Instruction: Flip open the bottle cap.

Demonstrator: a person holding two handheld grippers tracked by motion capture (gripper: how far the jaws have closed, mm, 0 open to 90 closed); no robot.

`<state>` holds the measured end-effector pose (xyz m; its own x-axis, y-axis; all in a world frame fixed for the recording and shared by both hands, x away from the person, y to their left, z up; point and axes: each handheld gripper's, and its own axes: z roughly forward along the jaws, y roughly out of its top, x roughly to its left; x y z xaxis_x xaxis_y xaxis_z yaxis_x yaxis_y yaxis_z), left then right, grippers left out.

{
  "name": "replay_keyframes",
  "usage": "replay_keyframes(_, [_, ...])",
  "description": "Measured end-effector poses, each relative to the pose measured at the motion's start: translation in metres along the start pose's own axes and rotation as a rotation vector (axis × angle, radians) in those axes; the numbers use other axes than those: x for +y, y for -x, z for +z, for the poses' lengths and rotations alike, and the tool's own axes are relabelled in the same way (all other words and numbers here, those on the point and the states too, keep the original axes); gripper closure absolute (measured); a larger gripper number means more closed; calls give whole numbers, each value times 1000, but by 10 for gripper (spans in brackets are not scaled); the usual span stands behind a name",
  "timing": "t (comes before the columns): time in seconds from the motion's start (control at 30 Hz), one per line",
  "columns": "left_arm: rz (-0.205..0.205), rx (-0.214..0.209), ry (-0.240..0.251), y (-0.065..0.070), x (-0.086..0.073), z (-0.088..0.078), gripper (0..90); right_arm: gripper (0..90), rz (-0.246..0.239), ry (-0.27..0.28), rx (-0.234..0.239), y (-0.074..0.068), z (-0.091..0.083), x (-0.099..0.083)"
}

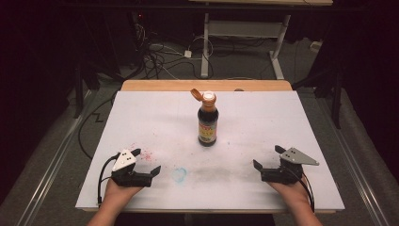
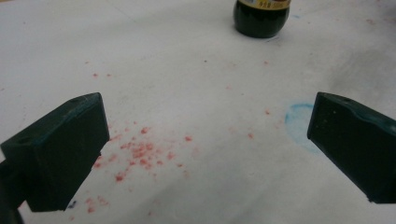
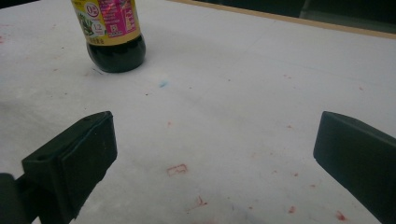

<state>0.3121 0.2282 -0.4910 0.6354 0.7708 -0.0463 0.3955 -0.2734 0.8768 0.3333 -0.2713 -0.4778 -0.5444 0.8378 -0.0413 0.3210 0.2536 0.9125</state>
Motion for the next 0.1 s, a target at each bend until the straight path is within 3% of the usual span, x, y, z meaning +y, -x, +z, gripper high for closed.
replay_keyframes(0.1, [-3,19,-2,-1,1,-1,0,5,-2,-1,-11,0,0,0])
